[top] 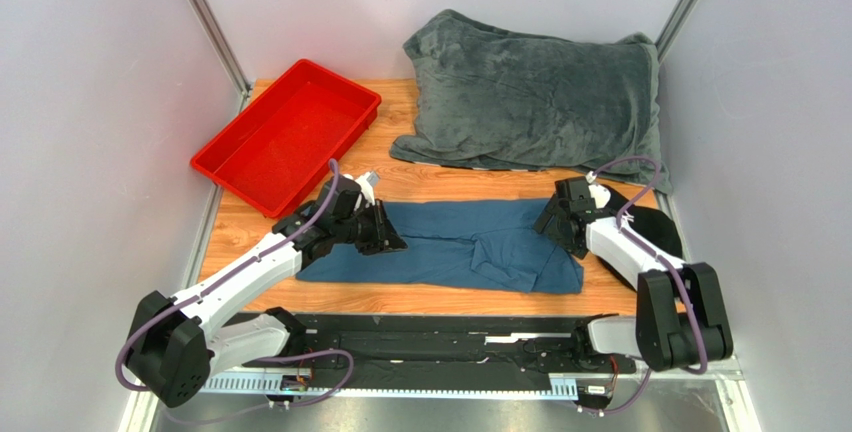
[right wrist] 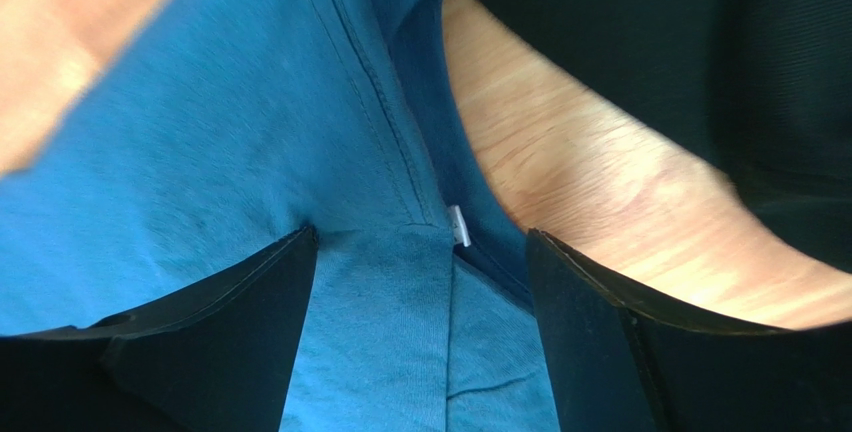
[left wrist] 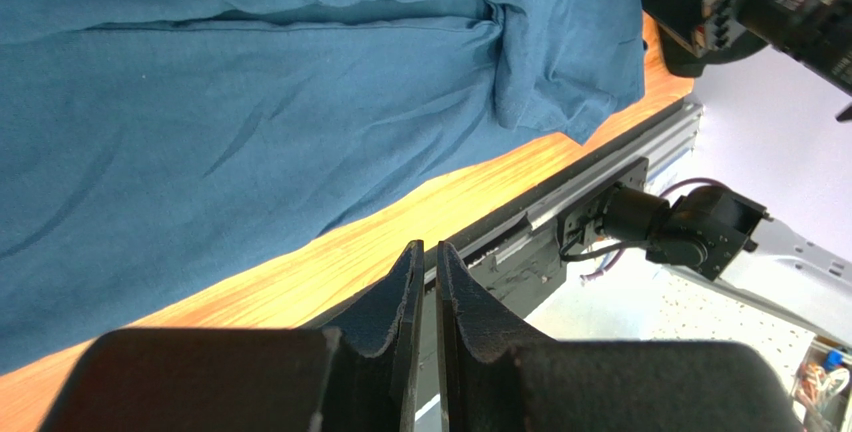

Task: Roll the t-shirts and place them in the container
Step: Fold the T-shirt at the center of the board, then roll the T-shirt to the center of the board.

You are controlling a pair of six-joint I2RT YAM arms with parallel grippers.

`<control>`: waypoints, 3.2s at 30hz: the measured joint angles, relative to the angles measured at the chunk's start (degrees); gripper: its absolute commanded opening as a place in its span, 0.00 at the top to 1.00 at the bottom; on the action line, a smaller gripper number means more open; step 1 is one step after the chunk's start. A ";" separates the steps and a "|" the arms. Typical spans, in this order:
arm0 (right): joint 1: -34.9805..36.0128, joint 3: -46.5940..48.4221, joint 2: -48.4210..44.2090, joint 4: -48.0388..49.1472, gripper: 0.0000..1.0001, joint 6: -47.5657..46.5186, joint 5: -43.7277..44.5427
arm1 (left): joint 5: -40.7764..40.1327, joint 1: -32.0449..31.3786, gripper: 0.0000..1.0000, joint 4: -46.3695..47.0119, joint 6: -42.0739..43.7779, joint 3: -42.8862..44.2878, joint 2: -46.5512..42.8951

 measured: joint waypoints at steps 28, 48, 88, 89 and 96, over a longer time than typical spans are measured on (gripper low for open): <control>14.80 36.85 13.20 -34.36 1.00 -4.59 32.70 | -0.07 0.02 0.83 -0.35 0.04 -0.26 -0.04; 7.67 51.95 18.60 -36.59 0.38 -16.59 38.32 | -2.82 9.11 0.76 -1.25 -0.07 4.15 8.00; 63.76 61.96 51.04 -18.14 0.58 8.09 14.27 | -9.81 24.26 0.61 -10.16 14.64 16.04 14.56; 63.84 61.96 51.28 -18.18 0.62 8.15 14.14 | -9.66 24.30 0.61 -10.19 14.62 15.93 14.56; 64.08 58.77 50.47 -18.05 0.92 8.87 14.14 | -6.71 24.44 0.61 -8.31 14.38 14.03 14.60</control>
